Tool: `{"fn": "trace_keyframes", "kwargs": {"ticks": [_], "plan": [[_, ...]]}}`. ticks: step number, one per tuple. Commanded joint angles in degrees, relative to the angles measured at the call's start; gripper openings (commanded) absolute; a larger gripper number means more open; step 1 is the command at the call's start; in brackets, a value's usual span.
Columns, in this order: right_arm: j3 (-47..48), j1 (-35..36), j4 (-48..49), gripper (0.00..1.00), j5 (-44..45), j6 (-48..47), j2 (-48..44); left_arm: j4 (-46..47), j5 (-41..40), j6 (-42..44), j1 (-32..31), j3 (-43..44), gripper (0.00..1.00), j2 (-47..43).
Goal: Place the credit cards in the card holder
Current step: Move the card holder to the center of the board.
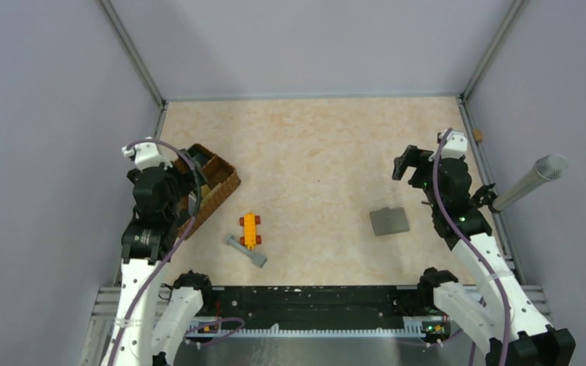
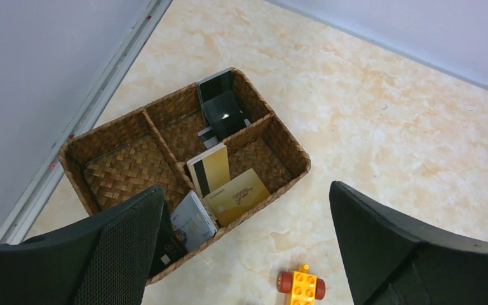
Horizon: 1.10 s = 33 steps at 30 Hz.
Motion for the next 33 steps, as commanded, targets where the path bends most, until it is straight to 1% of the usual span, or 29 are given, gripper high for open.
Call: {"fn": "trace_keyframes", "kwargs": {"ticks": [1,4,6,7,9,12,15,17,19,22,25,28,33], "plan": [[0.7,-0.6,-3.0,0.99,0.4,2.2,1.5,-2.4,2.2,-4.7,-0.2,1.2,0.99,0.6],[-2.0,-0.6,-5.2,0.98,3.6,7.3,3.0,-1.6,7.0,-11.0,-0.2,-2.8,0.99,0.0],[-4.7,-1.5,-4.7,0.98,1.9,10.1,3.5,0.4,14.0,-14.5,-0.3,-6.1,0.99,0.2],[-6.0,-1.8,-3.9,0.98,1.0,11.0,3.9,2.0,19.5,-15.6,-0.5,-7.8,0.99,0.3],[-7.8,-2.2,-3.0,0.98,0.5,11.9,5.7,4.9,23.7,-18.1,-1.5,-11.0,0.99,0.6],[-8.3,-5.5,-3.5,0.98,-1.5,12.3,9.8,6.0,22.3,-19.0,-5.4,-13.0,0.99,1.0],[-9.4,-9.3,-2.7,0.96,-5.1,12.6,11.6,5.9,17.5,-18.9,-11.5,-13.7,0.99,1.4],[-10.9,-10.6,-1.0,0.96,-7.1,12.6,11.7,6.9,16.1,-19.0,-15.6,-14.2,0.99,2.5],[-11.5,-10.9,-0.1,0.95,-8.7,12.6,13.3,8.4,16.0,-19.1,-18.0,-15.3,0.99,4.1],[-11.2,-11.0,0.3,0.90,-12.7,12.2,17.3,10.7,16.3,-19.2,-21.0,-16.3,0.99,6.9],[-11.2,-11.0,0.0,0.85,-14.7,11.8,19.9,12.7,16.0,-18.7,-23.2,-17.0,0.99,8.5],[-12.4,-11.0,1.2,0.84,-16.9,12.2,20.3,14.8,15.1,-18.6,-24.7,-17.9,0.99,9.1],[-13.6,-10.7,0.5,0.80,-21.1,12.8,21.6,16.9,13.8,-18.2,-26.3,-18.6,0.99,9.1]]}}
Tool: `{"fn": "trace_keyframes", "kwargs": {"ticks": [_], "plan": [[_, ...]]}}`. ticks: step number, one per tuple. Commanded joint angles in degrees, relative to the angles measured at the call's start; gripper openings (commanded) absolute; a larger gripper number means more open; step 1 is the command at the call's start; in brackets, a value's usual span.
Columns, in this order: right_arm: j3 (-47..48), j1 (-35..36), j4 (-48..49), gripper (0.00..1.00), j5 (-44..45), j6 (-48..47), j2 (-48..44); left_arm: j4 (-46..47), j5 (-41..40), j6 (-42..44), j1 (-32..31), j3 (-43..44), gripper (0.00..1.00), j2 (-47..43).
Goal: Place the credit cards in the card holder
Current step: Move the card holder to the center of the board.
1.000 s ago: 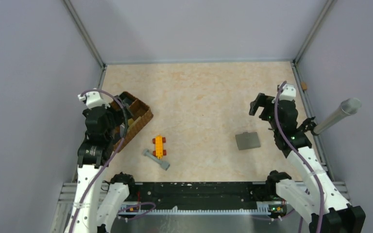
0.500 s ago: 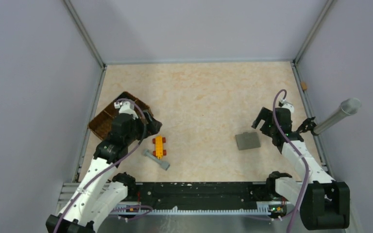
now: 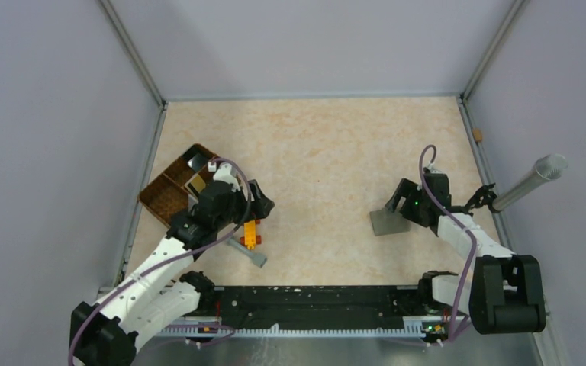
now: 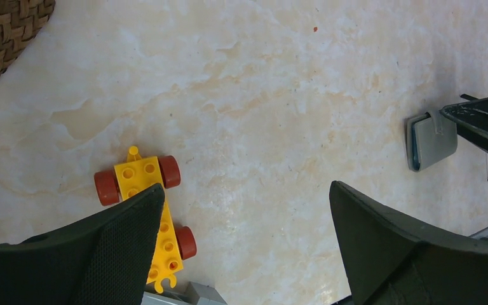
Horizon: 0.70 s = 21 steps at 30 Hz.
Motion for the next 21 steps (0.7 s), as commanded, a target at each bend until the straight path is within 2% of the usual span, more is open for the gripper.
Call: {"fn": "trace_keyframes", "kwargs": {"ticks": [1,6,11,17,21], "plan": [[-1.0,0.3,1.6,0.80,-5.8,0.6,0.4,5.6,-1.9,0.7,-1.5,-0.2,0.99,-0.2],[-0.2,4.9,1.0,0.72,-9.9,2.1,-0.4,7.7,-3.0,2.8,-5.3,0.0,0.99,0.9],[1.9,14.4,2.6,0.63,-11.2,7.0,0.4,14.8,-6.4,7.4,-15.4,0.3,0.99,4.2],[3.7,25.7,7.8,0.58,-12.3,12.1,4.0,23.6,-7.8,14.8,-27.8,2.7,0.99,14.9],[3.6,26.9,6.5,0.61,-7.2,13.1,2.3,27.0,-9.9,17.8,-34.3,5.3,0.99,24.4]]}}
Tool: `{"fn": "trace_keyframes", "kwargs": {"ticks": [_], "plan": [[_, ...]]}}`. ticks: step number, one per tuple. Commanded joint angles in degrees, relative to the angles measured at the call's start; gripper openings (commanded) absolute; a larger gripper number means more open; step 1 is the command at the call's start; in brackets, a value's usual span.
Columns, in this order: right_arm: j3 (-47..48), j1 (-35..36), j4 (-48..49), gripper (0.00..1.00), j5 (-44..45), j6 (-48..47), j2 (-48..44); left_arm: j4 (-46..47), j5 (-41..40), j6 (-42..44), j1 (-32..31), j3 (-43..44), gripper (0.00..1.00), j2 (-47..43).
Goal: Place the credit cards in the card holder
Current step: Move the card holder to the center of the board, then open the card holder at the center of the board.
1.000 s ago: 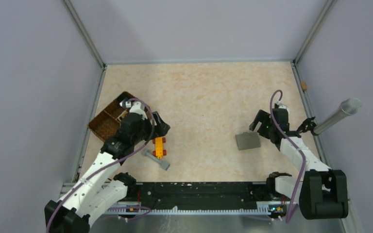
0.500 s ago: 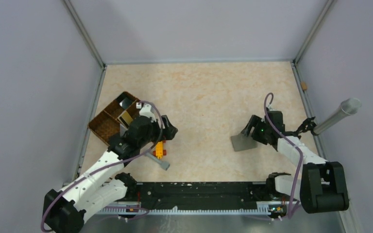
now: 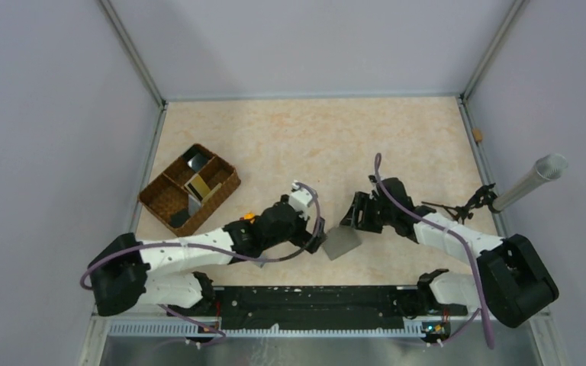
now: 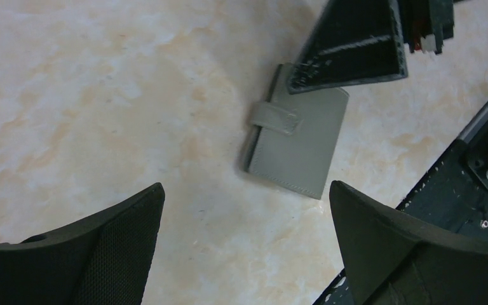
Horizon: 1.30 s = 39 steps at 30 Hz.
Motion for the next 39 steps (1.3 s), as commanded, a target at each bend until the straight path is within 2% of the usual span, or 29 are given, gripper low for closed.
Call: {"fn": "trace_keyframes", "kwargs": {"ticks": [1,5,12,16,20,29,31,37,39], "plan": [[2.6,1.0,-0.1,0.63,6.5,2.2,-3.2,8.9,-2.4,5.5,-5.5,4.1,0.99,9.2],[4.1,0.3,-6.6,0.77,13.8,-0.6,-7.0,10.9,-1.1,6.5,-6.6,6.8,0.99,16.1],[2.8,-8.5,-10.2,0.84,11.5,-3.8,-11.4,11.3,-1.8,8.8,-8.8,9.4,0.99,22.0],[3.2,-10.1,-11.3,0.87,11.2,-4.8,-12.5,6.5,-5.4,11.9,-11.9,13.1,0.99,26.8],[3.3,-10.3,-11.4,0.88,11.0,-4.8,-13.2,4.6,-5.6,14.0,-14.0,14.9,0.99,30.0],[2.4,-10.9,-10.8,0.87,9.7,-4.2,-15.6,-1.3,-16.3,14.6,-16.5,19.0,0.98,36.1],[2.2,-10.9,-10.7,0.87,9.5,-4.1,-16.1,-1.4,-16.7,14.1,-16.5,19.1,0.90,36.7],[2.3,-11.0,-8.9,0.86,6.0,-6.3,-17.5,-2.1,-21.3,8.7,-16.6,16.2,0.48,34.0],[2.4,-11.0,-8.0,0.86,4.1,-7.9,-18.8,-2.0,-22.4,6.7,-16.5,14.6,0.39,31.5]]}}
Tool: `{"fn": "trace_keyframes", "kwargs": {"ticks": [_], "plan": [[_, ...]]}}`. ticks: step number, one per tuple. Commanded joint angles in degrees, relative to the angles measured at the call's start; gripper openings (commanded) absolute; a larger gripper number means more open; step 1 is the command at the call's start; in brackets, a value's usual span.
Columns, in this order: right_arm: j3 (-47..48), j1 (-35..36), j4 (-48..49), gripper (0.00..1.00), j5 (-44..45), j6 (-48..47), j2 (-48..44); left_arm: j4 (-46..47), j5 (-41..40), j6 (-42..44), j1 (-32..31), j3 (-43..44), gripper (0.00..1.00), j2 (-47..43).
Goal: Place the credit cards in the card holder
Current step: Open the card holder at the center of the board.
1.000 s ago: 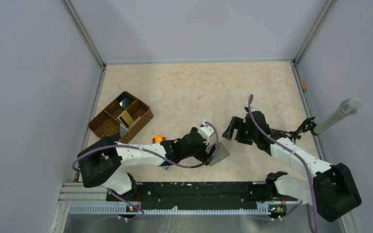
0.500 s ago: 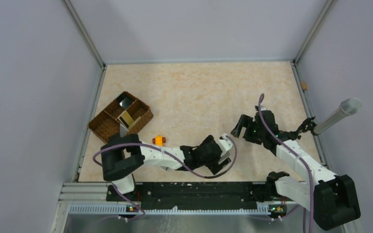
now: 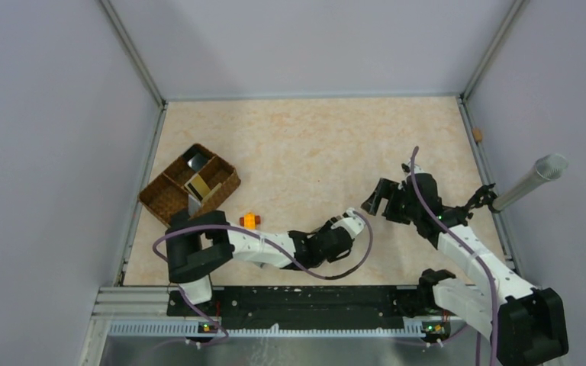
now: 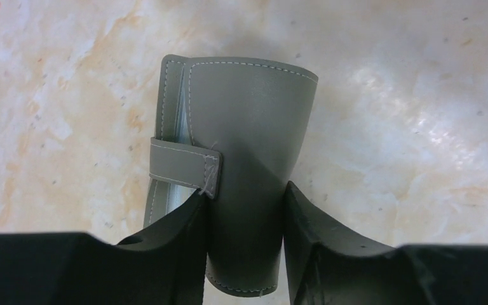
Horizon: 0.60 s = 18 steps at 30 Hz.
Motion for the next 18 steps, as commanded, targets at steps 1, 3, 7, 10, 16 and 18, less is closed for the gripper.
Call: {"fn": "trace_keyframes", "kwargs": {"ticks": [1,3,7,10,16,18], "plan": [[1.1,-0.7,3.4,0.87,-4.9,-3.9,-3.4,-2.3,-4.7,-5.3,0.0,-3.6,0.37,-5.5],[2.4,-0.6,3.2,0.90,-7.5,-5.8,-4.3,-2.2,-4.6,-7.6,0.1,-4.6,0.35,-10.1],[4.7,-0.7,3.7,0.90,-19.1,-9.0,-3.5,1.3,3.1,-11.3,2.7,-7.0,0.35,-19.4],[4.8,-0.6,6.8,0.90,-28.2,-9.5,-3.6,4.5,13.6,-14.4,7.4,-9.4,0.35,-26.3],[3.1,-0.4,21.8,0.90,-44.7,-4.6,-5.9,6.6,38.6,-19.2,19.7,-12.0,0.35,-36.1],[2.7,-0.2,27.3,0.91,-46.4,-0.3,-6.4,6.1,41.7,-20.0,22.0,-12.0,0.36,-38.6]]}}
